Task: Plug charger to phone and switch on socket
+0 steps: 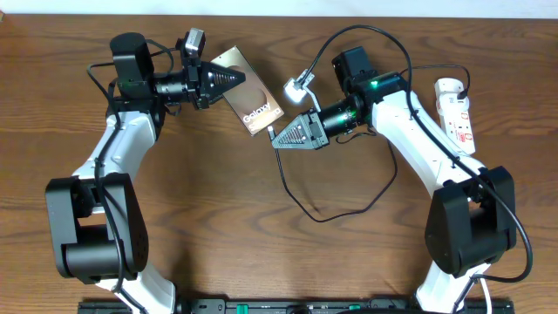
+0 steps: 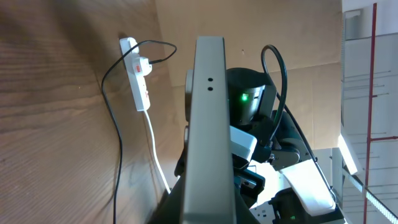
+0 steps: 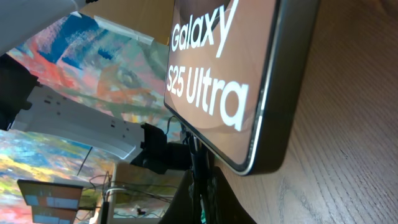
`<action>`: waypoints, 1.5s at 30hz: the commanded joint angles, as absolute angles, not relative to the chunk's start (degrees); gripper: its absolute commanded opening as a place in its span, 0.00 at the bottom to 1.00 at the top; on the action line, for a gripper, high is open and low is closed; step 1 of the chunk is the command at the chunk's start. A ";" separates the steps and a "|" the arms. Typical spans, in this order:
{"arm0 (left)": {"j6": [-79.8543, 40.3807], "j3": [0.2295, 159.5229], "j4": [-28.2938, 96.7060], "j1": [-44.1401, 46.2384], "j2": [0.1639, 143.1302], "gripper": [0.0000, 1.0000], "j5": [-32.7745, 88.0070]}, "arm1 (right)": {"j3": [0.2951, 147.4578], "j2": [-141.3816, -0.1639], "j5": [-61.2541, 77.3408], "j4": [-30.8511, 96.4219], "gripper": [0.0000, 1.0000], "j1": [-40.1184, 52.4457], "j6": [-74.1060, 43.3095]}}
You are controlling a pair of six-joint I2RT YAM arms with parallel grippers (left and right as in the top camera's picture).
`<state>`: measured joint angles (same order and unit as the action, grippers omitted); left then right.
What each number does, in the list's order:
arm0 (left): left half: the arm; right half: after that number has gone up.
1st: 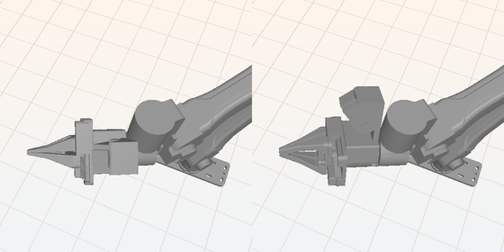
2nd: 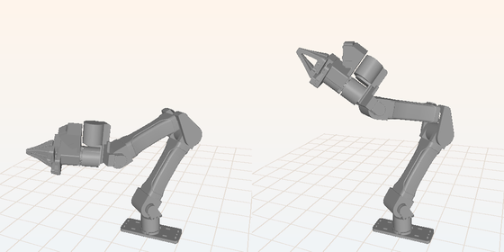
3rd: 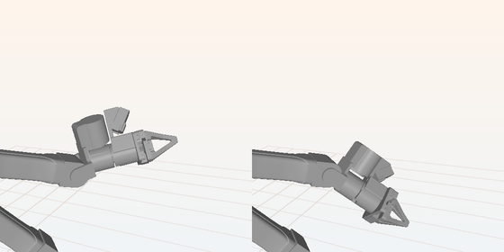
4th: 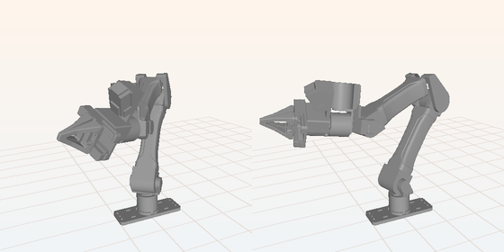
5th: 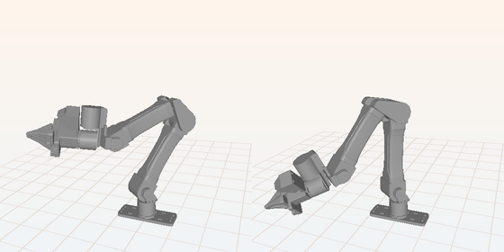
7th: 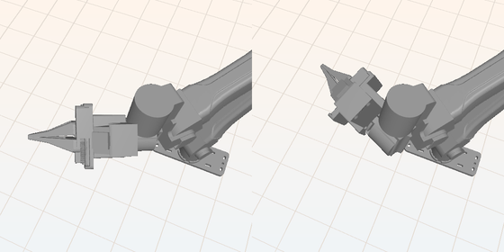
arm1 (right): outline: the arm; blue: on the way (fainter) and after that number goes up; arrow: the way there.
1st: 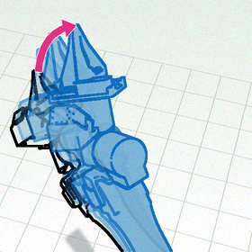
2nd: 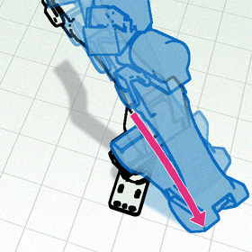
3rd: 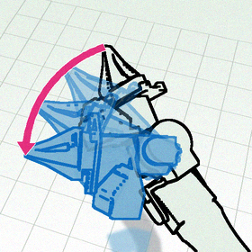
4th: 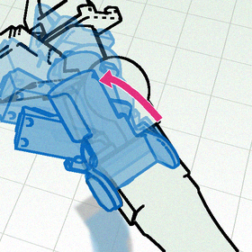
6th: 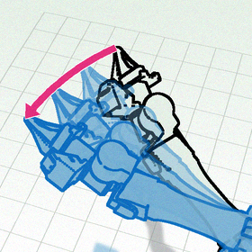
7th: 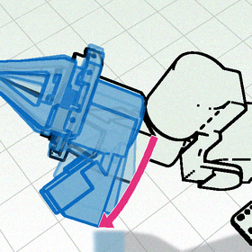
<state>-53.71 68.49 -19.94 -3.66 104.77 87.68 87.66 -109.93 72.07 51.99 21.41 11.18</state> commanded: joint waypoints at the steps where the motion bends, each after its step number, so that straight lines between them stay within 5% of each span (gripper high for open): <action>1: -52.49 68.66 -20.23 -3.40 103.09 0.07 90.06 | 87.92 -109.95 75.50 51.33 0.01 20.93 11.60; 45: -45.19 68.34 -20.23 -0.01 103.09 0.07 90.08 | 87.90 -111.70 72.55 50.06 0.01 21.08 8.60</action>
